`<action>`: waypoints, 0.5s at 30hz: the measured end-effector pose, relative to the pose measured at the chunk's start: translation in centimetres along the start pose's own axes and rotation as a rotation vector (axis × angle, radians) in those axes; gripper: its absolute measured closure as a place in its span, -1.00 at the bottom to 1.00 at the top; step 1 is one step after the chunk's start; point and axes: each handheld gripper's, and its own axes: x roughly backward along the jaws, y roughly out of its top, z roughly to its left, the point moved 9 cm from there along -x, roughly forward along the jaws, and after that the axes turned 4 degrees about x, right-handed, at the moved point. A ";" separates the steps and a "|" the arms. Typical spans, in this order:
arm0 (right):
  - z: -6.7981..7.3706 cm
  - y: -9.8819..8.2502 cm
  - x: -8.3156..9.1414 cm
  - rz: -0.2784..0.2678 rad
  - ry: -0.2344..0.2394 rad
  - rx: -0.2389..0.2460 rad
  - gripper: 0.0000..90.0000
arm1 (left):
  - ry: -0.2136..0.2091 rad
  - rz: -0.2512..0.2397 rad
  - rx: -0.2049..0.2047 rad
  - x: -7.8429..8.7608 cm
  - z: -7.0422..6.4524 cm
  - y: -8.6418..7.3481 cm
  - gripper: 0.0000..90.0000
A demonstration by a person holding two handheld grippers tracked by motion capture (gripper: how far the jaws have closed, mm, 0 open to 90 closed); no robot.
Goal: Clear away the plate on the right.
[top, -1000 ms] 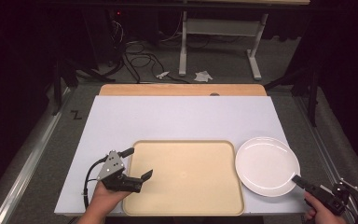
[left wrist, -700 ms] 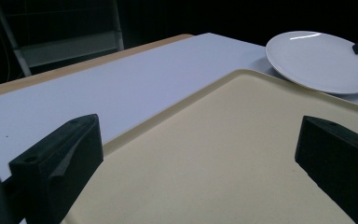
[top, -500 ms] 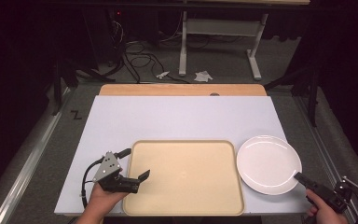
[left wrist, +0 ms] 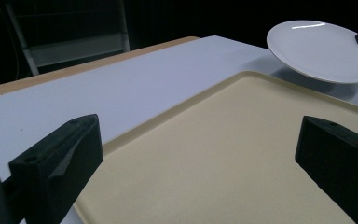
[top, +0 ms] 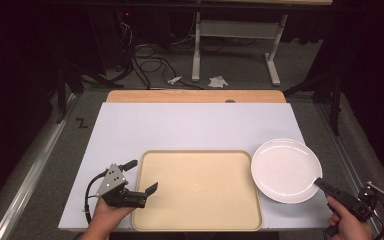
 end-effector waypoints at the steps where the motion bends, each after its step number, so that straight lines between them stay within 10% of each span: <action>1: 0.0 0.0 0.0 0.000 0.000 0.000 0.98 | 0.000 -0.002 0.001 0.0 0.0 0.0 -0.96; 15: 2.7 1.3 -2.2 0.009 0.032 0.043 0.97 | 0.013 -0.007 0.003 0.2 0.4 0.1 -0.96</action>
